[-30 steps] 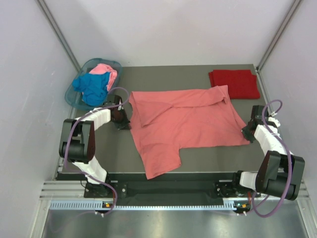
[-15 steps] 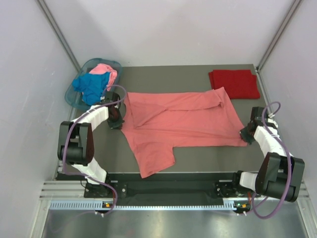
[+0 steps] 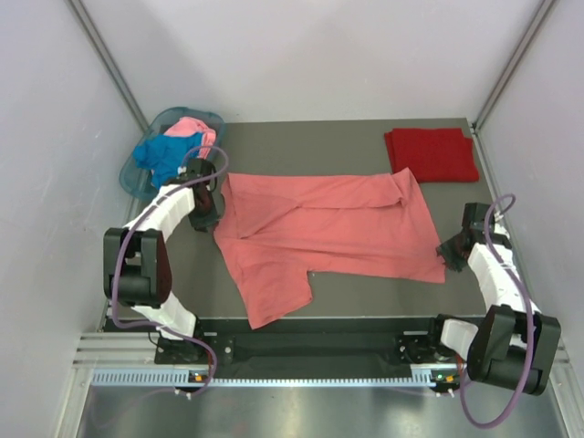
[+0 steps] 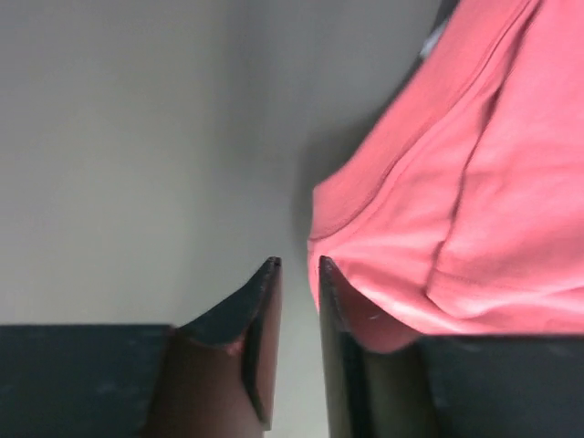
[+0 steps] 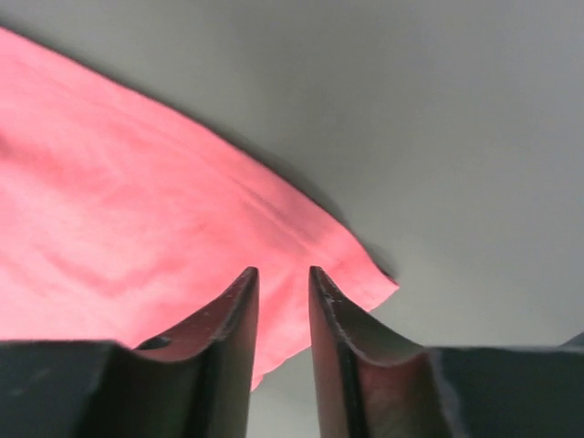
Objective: Fold and stack the t-shirts
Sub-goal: Fold the tshirt
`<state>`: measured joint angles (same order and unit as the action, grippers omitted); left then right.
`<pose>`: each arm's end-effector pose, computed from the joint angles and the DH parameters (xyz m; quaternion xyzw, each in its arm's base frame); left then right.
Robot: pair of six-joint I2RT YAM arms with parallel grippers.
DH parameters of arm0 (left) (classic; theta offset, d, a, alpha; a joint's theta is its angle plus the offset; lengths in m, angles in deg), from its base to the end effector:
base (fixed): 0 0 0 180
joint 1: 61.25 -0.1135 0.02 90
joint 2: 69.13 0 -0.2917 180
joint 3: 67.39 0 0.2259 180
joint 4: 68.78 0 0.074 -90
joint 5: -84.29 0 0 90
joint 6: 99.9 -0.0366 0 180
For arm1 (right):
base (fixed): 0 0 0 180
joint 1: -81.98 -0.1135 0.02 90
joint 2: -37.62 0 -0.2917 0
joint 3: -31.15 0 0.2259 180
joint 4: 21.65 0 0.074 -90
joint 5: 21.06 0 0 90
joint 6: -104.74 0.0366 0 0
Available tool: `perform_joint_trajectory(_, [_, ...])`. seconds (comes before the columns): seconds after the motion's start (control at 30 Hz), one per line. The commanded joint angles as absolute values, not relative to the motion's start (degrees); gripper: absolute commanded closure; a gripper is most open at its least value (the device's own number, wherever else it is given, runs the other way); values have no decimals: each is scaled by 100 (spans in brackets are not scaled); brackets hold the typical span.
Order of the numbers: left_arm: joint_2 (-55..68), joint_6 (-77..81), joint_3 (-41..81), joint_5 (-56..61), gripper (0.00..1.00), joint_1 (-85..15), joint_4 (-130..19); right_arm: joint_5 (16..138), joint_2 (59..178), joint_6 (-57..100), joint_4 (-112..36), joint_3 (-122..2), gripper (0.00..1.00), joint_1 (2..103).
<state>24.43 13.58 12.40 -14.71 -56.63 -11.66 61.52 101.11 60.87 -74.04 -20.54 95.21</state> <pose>0.2931 -0.0179 0.2468 -0.1739 0.9677 0.0349 0.1793 0.1536 -0.0410 0.2290 0.4942 0.8379 0.0026 0.2316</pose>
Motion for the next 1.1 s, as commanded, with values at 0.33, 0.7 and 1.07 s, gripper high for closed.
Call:
perform_joint_trajectory(0.33, [3044, 811, 3115, 368, 56, -5739, -1707, 8809, 11820, 3382, -5701, -3601, 63, 9428])
perform_joint_trajectory(0.7, [5082, 882, 4740, 1309, 57, -5739, -2130, 9460, 14202, 2661, -5138, -5429, 53, 9428])
perform_joint_trajectory(1.07, [6077, 987, 5339, 1011, 57, -5739, -2156, 9258, 14951, 2388, -5129, -5905, 62, 9437])
